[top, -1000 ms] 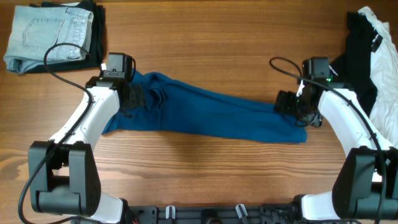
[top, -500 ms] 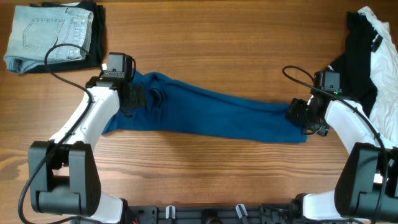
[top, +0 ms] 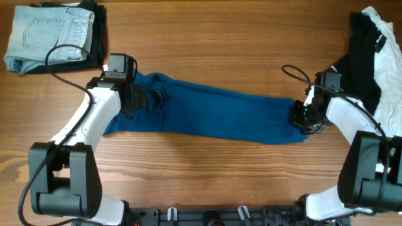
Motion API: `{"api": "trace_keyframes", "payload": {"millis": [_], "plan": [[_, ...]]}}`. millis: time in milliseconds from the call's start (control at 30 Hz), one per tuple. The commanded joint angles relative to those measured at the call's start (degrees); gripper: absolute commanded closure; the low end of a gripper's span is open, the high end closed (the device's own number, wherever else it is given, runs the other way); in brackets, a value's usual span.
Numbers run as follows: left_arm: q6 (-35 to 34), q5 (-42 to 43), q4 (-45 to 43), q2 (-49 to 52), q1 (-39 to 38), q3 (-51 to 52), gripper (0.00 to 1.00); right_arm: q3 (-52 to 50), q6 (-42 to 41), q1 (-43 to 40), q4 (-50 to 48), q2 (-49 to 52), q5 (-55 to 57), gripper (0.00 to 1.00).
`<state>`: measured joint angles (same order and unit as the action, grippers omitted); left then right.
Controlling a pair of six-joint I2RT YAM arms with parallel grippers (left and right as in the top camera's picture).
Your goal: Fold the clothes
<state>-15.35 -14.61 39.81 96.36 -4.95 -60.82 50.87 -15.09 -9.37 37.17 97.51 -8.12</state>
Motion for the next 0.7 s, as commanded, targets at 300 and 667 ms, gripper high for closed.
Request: {"api": "trace_keyframes", "payload": {"millis": [300, 667], "plan": [[-0.5, 0.7, 1.5, 0.0, 2.8, -1.3, 0.00, 18.5, 12.7, -9.2, 7.0, 2.6, -5.5, 0.96], [0.2, 1.2, 5.4, -7.6, 8.8, -6.4, 0.00, 27.3, 18.6, -14.5, 11.4, 2.6, -9.1, 0.96]]}}
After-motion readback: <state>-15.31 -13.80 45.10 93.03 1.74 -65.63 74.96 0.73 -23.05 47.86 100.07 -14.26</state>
